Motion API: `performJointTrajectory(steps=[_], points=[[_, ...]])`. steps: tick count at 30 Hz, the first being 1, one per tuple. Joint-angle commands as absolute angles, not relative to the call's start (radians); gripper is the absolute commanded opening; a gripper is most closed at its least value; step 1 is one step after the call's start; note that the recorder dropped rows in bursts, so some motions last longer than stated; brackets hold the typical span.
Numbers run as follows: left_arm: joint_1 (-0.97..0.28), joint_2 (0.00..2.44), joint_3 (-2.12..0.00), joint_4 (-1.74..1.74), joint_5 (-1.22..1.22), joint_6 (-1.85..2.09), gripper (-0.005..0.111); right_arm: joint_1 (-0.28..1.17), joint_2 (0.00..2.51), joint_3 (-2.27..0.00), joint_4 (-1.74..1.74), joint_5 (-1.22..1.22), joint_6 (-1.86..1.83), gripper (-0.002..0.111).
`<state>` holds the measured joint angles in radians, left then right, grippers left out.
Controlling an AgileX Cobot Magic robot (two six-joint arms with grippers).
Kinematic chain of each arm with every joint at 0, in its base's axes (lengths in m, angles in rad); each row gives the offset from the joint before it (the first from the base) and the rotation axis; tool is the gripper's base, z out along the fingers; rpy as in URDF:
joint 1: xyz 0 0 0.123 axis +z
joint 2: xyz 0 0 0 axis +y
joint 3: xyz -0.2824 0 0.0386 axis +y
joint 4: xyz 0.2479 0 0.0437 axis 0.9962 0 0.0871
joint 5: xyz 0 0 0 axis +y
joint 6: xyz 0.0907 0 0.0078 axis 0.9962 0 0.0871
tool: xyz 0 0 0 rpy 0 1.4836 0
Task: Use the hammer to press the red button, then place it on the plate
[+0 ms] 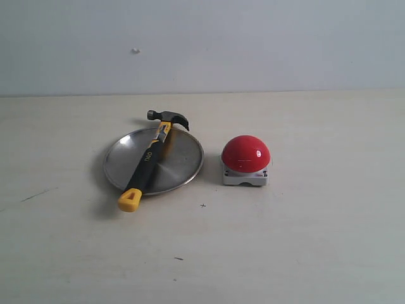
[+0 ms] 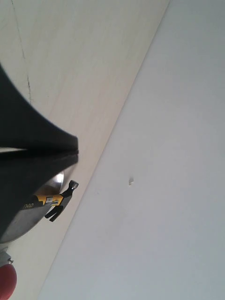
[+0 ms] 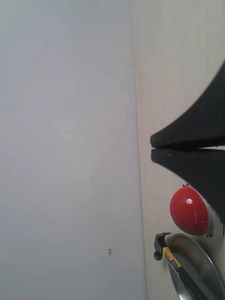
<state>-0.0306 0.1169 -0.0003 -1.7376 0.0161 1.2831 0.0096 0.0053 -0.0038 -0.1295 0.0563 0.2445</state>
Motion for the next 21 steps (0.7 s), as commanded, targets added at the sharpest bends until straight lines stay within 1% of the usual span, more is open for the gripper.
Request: performJointTrajectory(steps=[1, 21], points=[[-0.030, 0.114, 0.000, -1.744, 0.020, 1.285, 0.000, 0.003, 0.000, 0.000, -0.130, 0.042, 0.236, 0.000], [-0.030, 0.114, 0.000, -1.744, 0.020, 1.285, 0.000, 0.003, 0.000, 0.000, -0.130, 0.050, 0.236, 0.000]])
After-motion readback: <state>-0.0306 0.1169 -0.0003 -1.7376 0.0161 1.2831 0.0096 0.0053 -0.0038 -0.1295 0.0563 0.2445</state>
